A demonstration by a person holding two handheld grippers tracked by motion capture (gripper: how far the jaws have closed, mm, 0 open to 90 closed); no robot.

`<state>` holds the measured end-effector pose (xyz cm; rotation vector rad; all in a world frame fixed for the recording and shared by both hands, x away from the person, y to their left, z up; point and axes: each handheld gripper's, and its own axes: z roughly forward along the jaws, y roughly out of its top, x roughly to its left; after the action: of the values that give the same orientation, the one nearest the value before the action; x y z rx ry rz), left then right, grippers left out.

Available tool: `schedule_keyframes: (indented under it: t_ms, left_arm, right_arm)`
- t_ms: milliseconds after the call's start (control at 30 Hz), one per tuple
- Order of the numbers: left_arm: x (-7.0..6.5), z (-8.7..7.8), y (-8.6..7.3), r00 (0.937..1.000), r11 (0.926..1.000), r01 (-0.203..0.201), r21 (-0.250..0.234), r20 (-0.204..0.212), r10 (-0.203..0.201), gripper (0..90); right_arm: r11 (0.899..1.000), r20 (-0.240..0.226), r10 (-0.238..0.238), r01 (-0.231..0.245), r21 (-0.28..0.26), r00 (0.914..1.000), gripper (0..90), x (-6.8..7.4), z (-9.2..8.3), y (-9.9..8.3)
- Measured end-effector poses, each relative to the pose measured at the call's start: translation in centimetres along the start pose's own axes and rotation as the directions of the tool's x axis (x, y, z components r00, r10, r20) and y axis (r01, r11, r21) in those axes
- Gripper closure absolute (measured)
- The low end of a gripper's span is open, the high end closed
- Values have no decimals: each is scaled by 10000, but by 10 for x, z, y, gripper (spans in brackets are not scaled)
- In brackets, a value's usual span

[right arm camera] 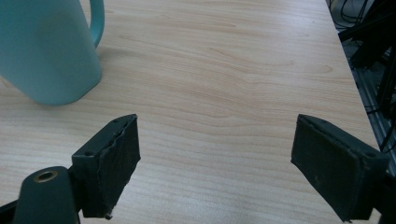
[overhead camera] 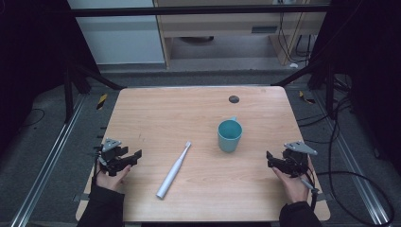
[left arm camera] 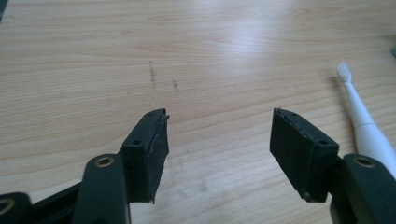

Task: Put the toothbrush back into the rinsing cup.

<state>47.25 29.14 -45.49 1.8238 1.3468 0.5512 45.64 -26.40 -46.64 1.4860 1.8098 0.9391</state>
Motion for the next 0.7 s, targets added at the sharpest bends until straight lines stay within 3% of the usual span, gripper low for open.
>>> schedule_keyframes:
  t_ms: [333,467,667,700]
  left_arm:
    - [-24,-6,5,9952,9978,-593,305,796,567,421]
    - [-38,-4,6,9874,9918,-1133,598,1178,1057,412]
    - [-56,-2,6,9719,9815,-1646,980,1859,1444,439]
    - [-56,-2,6,9719,9815,-1646,980,1859,1444,442]
  right_arm:
    - [9999,66,-114,113,103,9999,155,1,0,-3]
    - [9997,41,-141,140,192,9999,159,2,0,-2]
    - [9989,39,-210,208,410,9998,167,0,2,-3]
    - [9989,46,-192,190,430,9998,167,0,2,-3]
